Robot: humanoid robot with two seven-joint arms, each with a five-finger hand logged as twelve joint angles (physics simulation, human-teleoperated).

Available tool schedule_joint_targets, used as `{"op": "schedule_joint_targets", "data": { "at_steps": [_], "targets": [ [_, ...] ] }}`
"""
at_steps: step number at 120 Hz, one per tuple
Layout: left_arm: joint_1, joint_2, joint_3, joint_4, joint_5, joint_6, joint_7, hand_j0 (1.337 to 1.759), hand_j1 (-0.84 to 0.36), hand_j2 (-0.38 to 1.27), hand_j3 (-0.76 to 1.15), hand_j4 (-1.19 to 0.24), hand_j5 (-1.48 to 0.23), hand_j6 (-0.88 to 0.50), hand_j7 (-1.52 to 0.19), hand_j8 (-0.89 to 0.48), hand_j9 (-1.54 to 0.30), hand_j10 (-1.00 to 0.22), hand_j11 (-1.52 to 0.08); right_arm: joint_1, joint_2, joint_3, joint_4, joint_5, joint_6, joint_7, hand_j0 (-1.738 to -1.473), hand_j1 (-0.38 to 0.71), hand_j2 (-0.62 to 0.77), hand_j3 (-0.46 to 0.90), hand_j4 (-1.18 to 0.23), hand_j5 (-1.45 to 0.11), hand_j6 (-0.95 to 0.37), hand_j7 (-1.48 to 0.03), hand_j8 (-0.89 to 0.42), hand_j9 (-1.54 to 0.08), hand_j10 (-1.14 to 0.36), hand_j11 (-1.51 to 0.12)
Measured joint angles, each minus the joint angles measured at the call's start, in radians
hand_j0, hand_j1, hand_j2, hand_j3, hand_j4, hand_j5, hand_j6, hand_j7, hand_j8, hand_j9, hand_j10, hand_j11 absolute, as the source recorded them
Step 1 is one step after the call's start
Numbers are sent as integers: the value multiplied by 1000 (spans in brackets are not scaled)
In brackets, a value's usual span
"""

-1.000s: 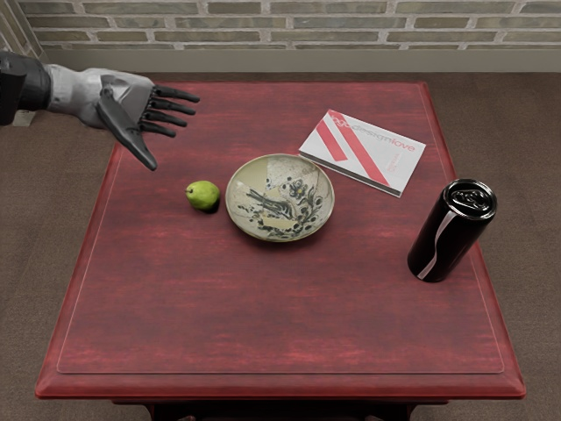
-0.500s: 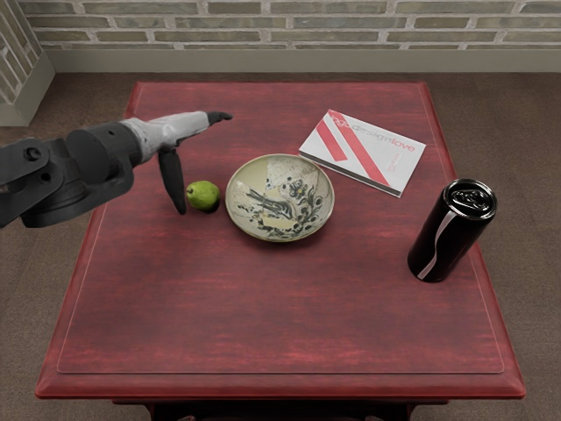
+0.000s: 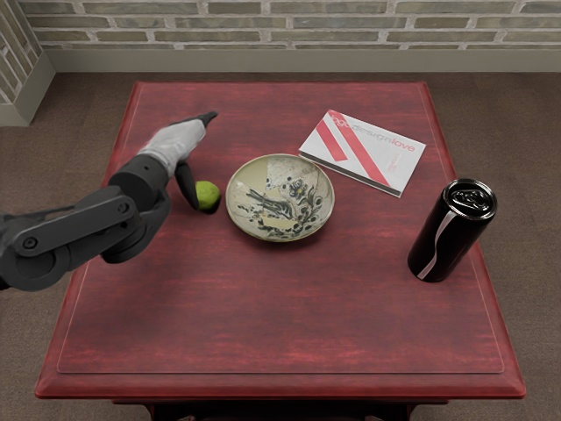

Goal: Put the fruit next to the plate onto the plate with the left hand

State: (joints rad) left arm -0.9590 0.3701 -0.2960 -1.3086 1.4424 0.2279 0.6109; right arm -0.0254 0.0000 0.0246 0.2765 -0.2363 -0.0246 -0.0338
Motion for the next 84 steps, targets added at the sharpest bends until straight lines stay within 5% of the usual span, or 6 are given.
{"op": "schedule_joint_targets", "data": {
  "at_steps": [27, 84],
  "targets": [
    [9, -58, 58, 46, 2, 11, 0, 1658, 287, 13, 0, -56, -69, -57, -69, -56, -69, -55, -69, 0, 0, 0, 0, 0, 0, 0, -1658, -349, 0, 0, 0, 0, 0, 0, 0, 0, 0, 0],
    [8, -59, 82, 80, -17, 10, 0, 1658, -141, 110, 0, -419, -545, -420, -545, -420, -545, -419, -544, 1, 0, 0, 0, 0, 0, 0, -1658, -349, 0, 0, 0, 0, 0, 0, 0, 0, 0, 0]
  ]
}}
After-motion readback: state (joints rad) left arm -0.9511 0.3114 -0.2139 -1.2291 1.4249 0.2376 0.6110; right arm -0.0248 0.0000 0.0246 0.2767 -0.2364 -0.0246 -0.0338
